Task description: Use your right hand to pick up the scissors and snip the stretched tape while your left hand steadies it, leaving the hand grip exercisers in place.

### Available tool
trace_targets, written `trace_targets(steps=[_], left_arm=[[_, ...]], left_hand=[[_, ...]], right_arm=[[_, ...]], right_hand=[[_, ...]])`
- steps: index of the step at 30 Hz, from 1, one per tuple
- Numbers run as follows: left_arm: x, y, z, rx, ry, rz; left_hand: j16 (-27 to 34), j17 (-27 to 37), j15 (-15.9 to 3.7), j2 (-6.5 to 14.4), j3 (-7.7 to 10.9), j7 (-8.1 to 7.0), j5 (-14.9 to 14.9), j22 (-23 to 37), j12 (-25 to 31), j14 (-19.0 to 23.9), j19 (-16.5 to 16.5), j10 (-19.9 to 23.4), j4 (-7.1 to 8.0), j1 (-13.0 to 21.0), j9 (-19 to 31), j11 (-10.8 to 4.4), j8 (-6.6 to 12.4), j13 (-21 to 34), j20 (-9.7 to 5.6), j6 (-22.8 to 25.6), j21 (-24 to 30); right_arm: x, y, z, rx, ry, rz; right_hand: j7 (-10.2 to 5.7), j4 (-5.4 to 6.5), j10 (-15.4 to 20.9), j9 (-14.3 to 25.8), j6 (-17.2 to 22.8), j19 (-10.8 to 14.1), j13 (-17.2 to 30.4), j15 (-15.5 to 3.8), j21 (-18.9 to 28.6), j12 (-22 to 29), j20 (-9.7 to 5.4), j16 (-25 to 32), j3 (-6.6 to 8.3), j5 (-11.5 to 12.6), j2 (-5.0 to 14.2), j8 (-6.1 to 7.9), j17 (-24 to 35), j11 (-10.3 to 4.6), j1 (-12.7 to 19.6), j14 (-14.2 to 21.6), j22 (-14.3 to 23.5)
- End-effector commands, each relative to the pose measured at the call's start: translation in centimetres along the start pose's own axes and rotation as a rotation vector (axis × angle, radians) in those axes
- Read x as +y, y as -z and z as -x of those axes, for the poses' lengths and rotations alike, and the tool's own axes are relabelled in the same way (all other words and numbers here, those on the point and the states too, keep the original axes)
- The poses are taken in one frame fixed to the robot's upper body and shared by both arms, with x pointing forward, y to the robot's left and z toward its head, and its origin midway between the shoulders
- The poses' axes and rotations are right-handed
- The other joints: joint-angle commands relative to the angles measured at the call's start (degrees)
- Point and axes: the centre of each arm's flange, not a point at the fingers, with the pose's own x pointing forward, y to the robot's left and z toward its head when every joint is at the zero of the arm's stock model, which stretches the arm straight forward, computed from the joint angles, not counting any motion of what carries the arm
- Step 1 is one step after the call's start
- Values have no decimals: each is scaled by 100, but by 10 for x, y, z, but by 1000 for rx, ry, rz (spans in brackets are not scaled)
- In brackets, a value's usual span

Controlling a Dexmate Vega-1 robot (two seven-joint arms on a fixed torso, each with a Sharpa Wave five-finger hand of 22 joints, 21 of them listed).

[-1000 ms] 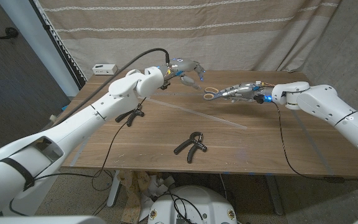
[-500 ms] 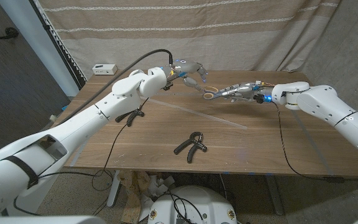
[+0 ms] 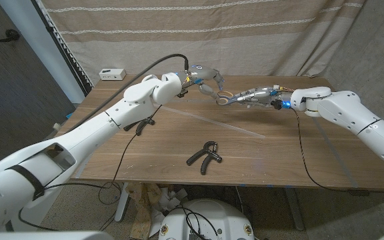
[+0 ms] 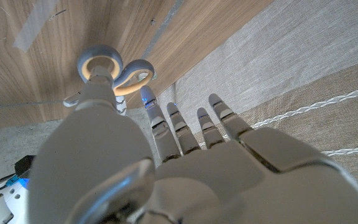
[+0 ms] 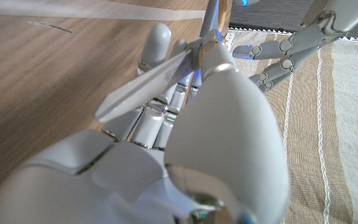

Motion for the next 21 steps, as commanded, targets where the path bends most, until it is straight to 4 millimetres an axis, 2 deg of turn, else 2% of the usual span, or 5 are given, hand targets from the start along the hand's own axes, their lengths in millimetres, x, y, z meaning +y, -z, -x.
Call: trace_targets(steps=[1, 13, 21], left_arm=[[-3, -5, -6, -6, 17, -9], [-2, -7, -8, -7, 25, -20], [-3, -10, -8, -12, 20, -21]], left_hand=[[31, 16, -963, 6, 17, 29, 2, 12, 24, 17, 29, 52, 42, -7, 25, -17, -18, 30, -666, 4, 17], [18, 16, -957, 20, 24, 2, -9, 17, 12, -12, 26, 28, 43, -3, 27, -16, -75, 30, -653, -98, 11], [23, 16, -974, 47, 41, -15, -15, 20, 11, -2, 31, 27, 41, 14, 30, -17, -44, 31, -660, 5, 10]], right_arm=[[1, 0, -2, -6, -6, -4], [0, -3, -2, -12, -11, 7], [2, -4, -2, -11, -19, 1]], right_hand=[[-9, -3, 36, 12, 61, -40, 3, -591, 55, -10, -326, 20, 31, 28, 926, -28, 9, 7, 953, 585, 14], [-14, 0, 47, 24, 65, -53, -7, -592, 79, -33, -326, 21, 31, 29, 924, -31, 8, 0, 949, 581, 11], [-25, 0, 77, 26, 57, -62, -13, -595, 97, -41, -326, 23, 29, 28, 919, -42, 8, 0, 947, 577, 10]])
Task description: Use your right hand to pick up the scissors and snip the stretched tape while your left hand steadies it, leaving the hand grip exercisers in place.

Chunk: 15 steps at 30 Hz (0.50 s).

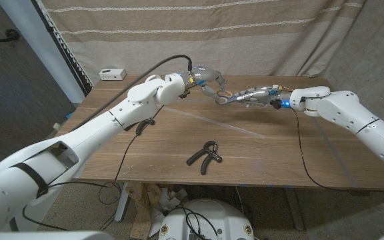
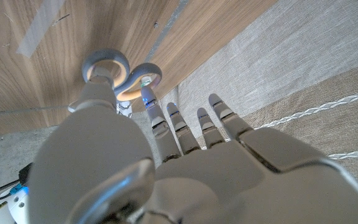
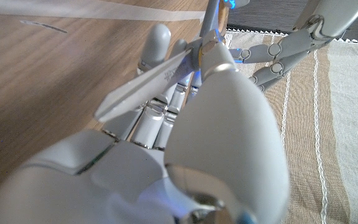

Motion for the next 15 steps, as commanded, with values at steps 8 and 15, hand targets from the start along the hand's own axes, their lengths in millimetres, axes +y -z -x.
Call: trace_targets(steps=[8, 15], left_arm=[[-1, -6, -1, -10, -8, -5], [-3, -9, 0, -9, -22, -8]], left_hand=[[25, 16, -999, 168, 95, -40, -32, 26, 21, 10, 50, 55, 16, 91, 40, -19, 58, 33, -675, 255, 14], [14, 16, -999, 202, 121, -59, -50, 27, 9, -15, 53, 29, 8, 123, 40, -17, 59, 34, -683, 294, 13]], right_arm=[[2, -1, 1, -5, -10, -1], [4, -2, 3, -9, -12, 5]], right_hand=[[10, -13, 69, 26, 33, -17, 11, -605, 60, -36, -335, 31, 23, 23, 917, -45, 33, 16, 951, 565, 7], [5, -8, 67, 28, 30, -26, 7, -601, 70, -50, -334, 35, 25, 24, 926, -50, 34, -3, 948, 569, 6]])
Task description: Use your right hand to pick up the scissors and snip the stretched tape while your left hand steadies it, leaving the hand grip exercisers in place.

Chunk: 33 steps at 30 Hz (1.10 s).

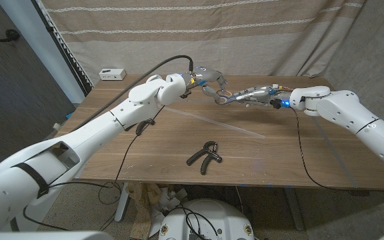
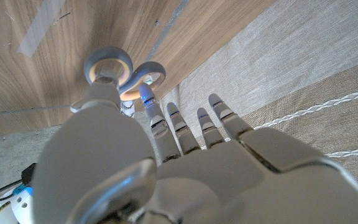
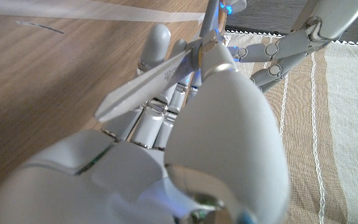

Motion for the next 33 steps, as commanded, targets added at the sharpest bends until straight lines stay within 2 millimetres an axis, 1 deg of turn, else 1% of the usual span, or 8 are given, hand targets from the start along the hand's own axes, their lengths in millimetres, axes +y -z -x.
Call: trace_targets(steps=[1, 11, 19, 33], left_arm=[[-3, -5, 0, -4, -15, -4], [-4, -8, -3, -2, -6, -13], [-5, -8, -3, 1, -1, -18], [-6, -9, -8, 6, -5, -59]], left_hand=[[14, 16, -996, 52, 43, -3, -20, 28, 3, -14, 54, -19, 1, 37, 8, 14, 11, 5, -689, 31, 13], [12, 15, -990, 51, 52, 27, -41, 28, -7, -23, 55, -47, -9, 54, 7, 13, -22, 5, -692, -19, 11], [12, 14, -986, 44, 53, 44, -56, 28, 0, -24, 55, -34, -12, 58, 7, 13, -33, 6, -692, -23, 9], [19, 14, -984, 37, 54, 44, -78, 28, 4, -10, 53, -27, -11, 54, 8, 13, -38, 7, -692, 0, 5]], right_arm=[[3, 0, 3, -6, -4, 6], [6, -2, 4, -6, -14, 10], [9, -7, 3, -8, -25, 16], [6, -10, -3, -11, -32, 21]], right_hand=[[5, -9, 34, 28, 31, -27, 6, -600, 30, -8, -335, 51, 26, 28, 926, -5, 34, -34, 948, 570, 6], [5, -8, 38, 31, 32, -40, 0, -601, 45, -27, -336, 53, 28, 29, 926, -11, 35, -25, 947, 568, 4], [9, -10, 44, 32, 33, -48, -5, -601, 59, -41, -336, 55, 30, 30, 925, -16, 35, -35, 950, 568, 2], [10, -14, 41, 32, 28, -78, -13, -602, 81, -74, -334, 49, 34, 29, 924, -29, 32, -19, 956, 546, 0]])
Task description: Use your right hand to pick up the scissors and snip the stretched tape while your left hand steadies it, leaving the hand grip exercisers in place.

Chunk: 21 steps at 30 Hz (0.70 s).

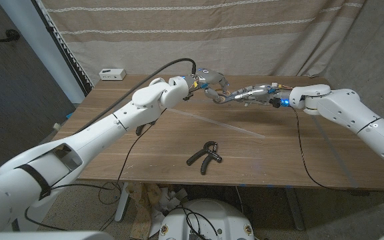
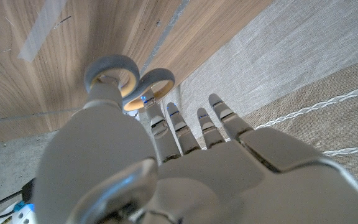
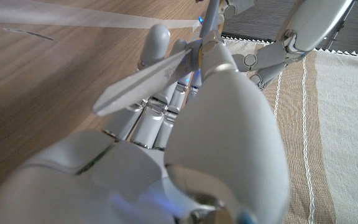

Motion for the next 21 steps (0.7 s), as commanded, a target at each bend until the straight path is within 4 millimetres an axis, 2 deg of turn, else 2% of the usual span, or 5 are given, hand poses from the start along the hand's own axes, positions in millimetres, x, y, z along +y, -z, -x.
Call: trace_targets(steps=[1, 21], left_arm=[[-1, 0, -5, 0, 1, -24], [-5, 2, -13, -10, 24, -21]], left_hand=[[20, 15, -983, 14, 32, 23, -29, 29, 4, -9, 54, -4, 12, 31, 8, -8, -4, 9, -687, 26, 5], [19, 15, -985, 16, 41, 11, -51, 30, 9, -11, 58, 6, 12, 35, 7, -9, 32, 10, -680, 171, 4]], right_arm=[[-1, -1, -4, 5, -5, -2], [0, -5, -3, -13, -3, 20]], right_hand=[[11, 0, 23, 33, 31, -53, 12, -600, 39, -11, -367, 28, 28, 25, 924, -30, 29, 28, 959, 543, -1], [-7, 2, 37, 32, 44, -82, 1, -597, 74, -50, -367, 41, 30, 22, 924, -39, 36, 17, 960, 544, -3]])
